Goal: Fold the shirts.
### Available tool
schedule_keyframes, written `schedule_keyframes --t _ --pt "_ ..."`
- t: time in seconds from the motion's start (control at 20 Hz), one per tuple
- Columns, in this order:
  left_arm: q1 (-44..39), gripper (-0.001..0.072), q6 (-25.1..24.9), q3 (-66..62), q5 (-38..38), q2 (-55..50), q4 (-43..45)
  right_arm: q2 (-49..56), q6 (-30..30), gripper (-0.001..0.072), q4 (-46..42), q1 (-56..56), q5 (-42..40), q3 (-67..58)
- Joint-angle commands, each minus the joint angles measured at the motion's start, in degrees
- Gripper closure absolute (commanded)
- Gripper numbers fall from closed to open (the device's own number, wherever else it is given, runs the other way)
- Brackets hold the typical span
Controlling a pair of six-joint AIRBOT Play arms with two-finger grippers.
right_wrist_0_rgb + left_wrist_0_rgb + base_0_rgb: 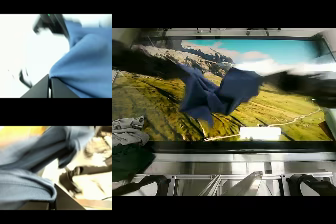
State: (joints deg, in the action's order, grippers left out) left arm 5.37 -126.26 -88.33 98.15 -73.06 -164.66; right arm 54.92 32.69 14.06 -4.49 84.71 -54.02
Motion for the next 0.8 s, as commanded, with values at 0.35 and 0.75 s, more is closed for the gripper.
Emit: schedule_keyframes --t 0.35,0.75 --pt "32.74 0.0682 0.13 -16.76 -12.59 24.17 -5.44 -29.24 9.42 0.0693 -15.39 -25.46 -26.29 -2.45" --pt "6.54 0.0681 -3.72 9.66 -24.81 -9.86 10.23 16.7 2.4 0.0691 -15.8 3.98 -48.0 3.87"
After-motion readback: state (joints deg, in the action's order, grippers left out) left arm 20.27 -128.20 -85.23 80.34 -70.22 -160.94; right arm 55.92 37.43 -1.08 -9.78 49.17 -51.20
